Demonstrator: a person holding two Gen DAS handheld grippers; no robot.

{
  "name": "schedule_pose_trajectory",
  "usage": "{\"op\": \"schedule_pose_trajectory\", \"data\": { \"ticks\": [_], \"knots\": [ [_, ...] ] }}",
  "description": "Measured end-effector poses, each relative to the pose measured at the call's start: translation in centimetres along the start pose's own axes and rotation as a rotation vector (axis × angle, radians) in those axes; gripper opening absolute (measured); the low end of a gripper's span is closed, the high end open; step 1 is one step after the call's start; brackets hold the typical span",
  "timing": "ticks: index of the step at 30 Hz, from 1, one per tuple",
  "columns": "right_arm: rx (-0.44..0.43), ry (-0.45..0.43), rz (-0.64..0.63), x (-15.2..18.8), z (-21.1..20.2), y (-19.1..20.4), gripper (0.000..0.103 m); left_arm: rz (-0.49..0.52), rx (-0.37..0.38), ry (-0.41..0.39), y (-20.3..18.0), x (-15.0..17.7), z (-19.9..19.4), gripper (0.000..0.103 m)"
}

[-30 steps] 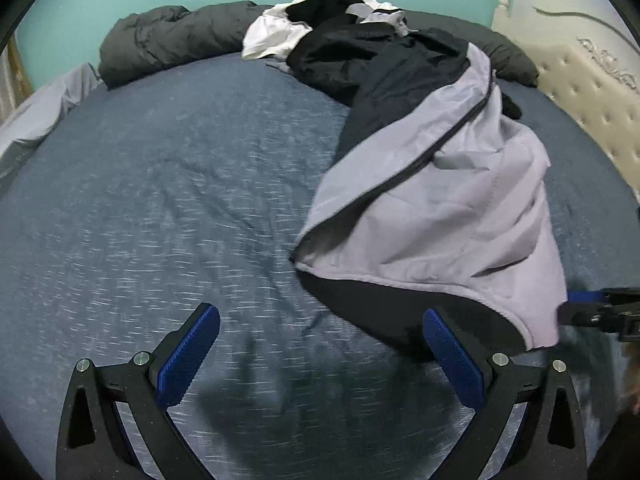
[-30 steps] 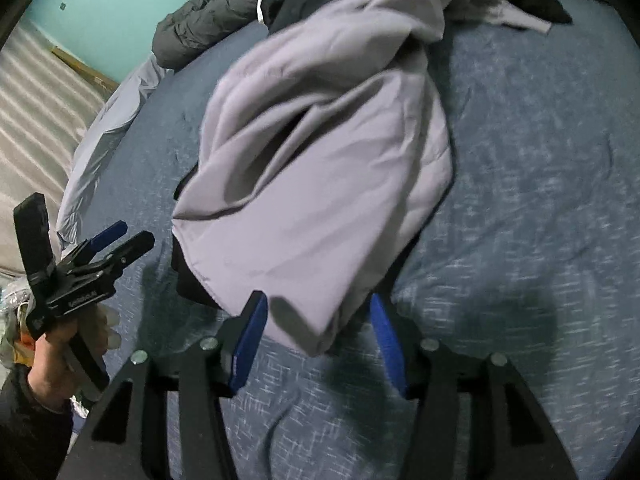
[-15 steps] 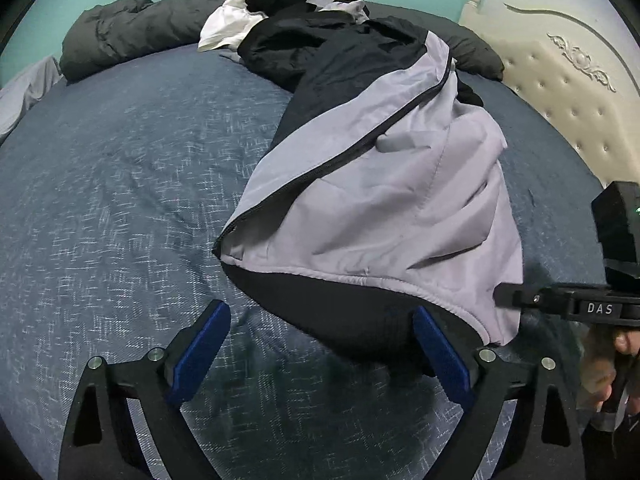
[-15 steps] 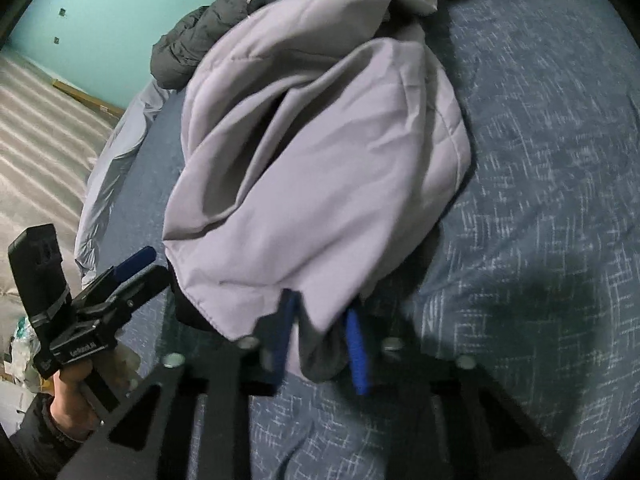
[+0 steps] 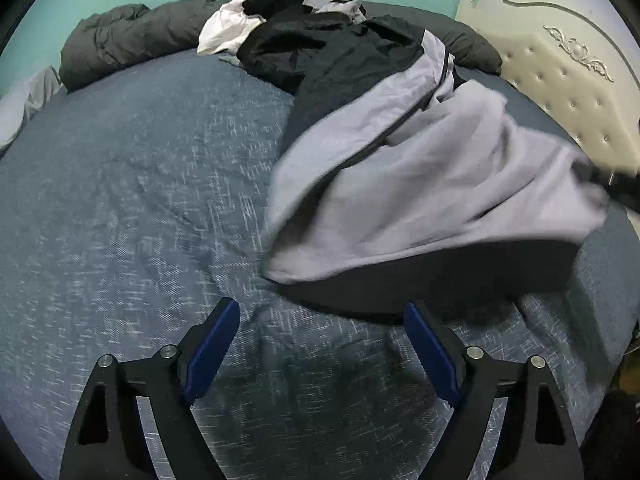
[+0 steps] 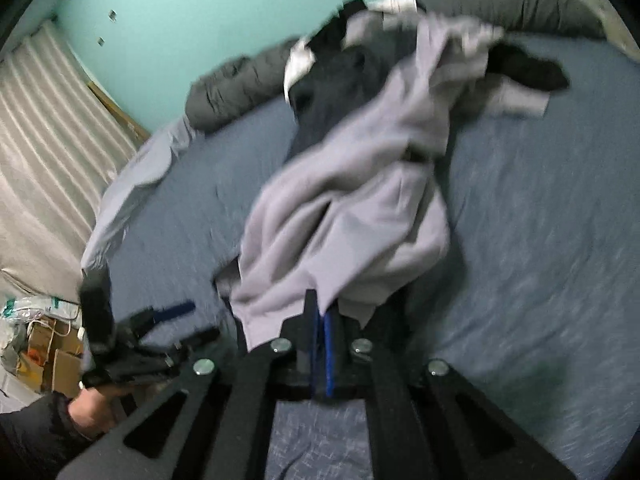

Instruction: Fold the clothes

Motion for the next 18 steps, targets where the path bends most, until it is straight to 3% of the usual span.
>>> {"op": "schedule_pose_trajectory", "data": {
  "ticks": [3, 6, 18],
  "knots": [
    [0.064, -0.034, -0.02, -2.2, -1.6, -1.0, 0.002, -0.033, -0.019, 0.004, 0.6, -0.5, 0.4, 0.087],
    [0.121, 0.003, -0.056, -2.3, -1.4, -2.0, 0.002, -0.046, -0.024, 0.018, 0.7, -1.0, 1.5, 0.087],
    [0.108, 0.101, -0.004, 1.9, 1.2, -5.3, 0.002, -0.08, -0.013, 0.093, 0.4, -1.6, 7.0, 0.087]
  ]
}}
Point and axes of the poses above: each gripper's, at about its wrist camera, not at the fingertips, and z roughly the way its jaws point, y to its left, x to its underside, the point moved 5 cm from there along z, roughly the way its jaws point, and after that the axes turned 2 degrees about x, right-handed, at the moved point
